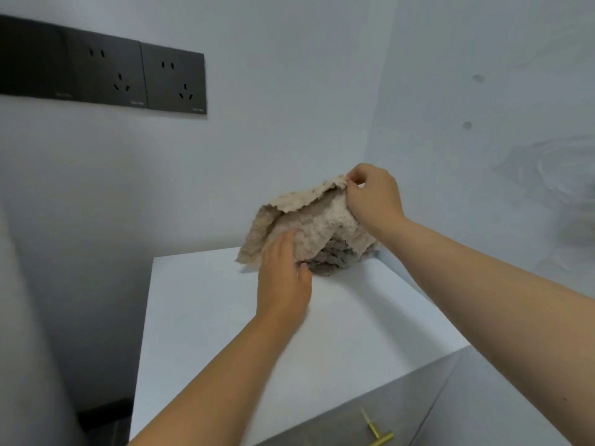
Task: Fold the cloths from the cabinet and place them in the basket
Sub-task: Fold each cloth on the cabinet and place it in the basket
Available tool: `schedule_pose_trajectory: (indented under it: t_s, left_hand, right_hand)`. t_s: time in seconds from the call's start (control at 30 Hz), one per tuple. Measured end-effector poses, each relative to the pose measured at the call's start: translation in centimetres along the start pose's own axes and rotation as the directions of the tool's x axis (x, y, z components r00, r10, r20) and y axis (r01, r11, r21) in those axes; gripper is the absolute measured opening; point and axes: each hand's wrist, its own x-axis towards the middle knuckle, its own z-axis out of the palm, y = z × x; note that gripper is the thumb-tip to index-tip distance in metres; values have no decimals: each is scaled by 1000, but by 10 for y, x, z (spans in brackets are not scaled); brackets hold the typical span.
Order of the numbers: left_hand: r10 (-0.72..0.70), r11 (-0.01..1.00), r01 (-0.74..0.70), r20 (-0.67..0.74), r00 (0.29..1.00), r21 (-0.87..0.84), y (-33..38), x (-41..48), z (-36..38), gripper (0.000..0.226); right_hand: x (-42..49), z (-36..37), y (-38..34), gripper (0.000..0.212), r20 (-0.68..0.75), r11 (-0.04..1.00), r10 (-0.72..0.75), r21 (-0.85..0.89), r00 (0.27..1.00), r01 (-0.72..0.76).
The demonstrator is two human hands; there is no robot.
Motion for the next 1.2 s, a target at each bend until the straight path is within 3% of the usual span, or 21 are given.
schedule_pose_trajectory:
  t_s: [0.07,0.2,0.57,0.63,0.73,0.87,1.0,1.1,1.2]
  left_hand:
    - [41,999,-44,-84,996,-29,23,-1,-4,60]
    - [-7,999,-2,-214,977,-43,69,5,-26,58]
    - [7,996,-29,-233,972,-90,111,-16,-63,74]
    - [-19,999,9,-221,975,-49,110,-20,-64,61]
    - [-58,998,60,-213,975,3,106,-22,-66,23]
    - [-12,991,43,-236,972,127,107,-24,-70,16]
    - [-48,999,47,-100,994,-4,116,-24,-73,30]
    - [-102,990,101,-1,995,-97,122,-21,-74,41]
    - [-69,992,75,60,996,-98,127,-21,-72,43]
  right_hand:
    - [-5,-19,-14,17,34,998,5,60,999,-7]
    - [-21,-51,-33,20,71,993,-3,121,997,-6]
    - [-67,-96,-58,33,159,910,61,396,985,-120]
    - [-74,-100,-59,32,184,890,70,433,980,-144]
    - [-80,-106,-58,31,230,857,106,473,967,-206]
    - [-83,-113,-48,31,223,890,159,389,962,-238]
    - [-86,-118,-36,30,198,896,238,333,951,-294]
    - [-92,-123,-32,30,323,871,251,337,913,-358]
    - [-97,-128,-23,49,529,860,189,317,828,-399]
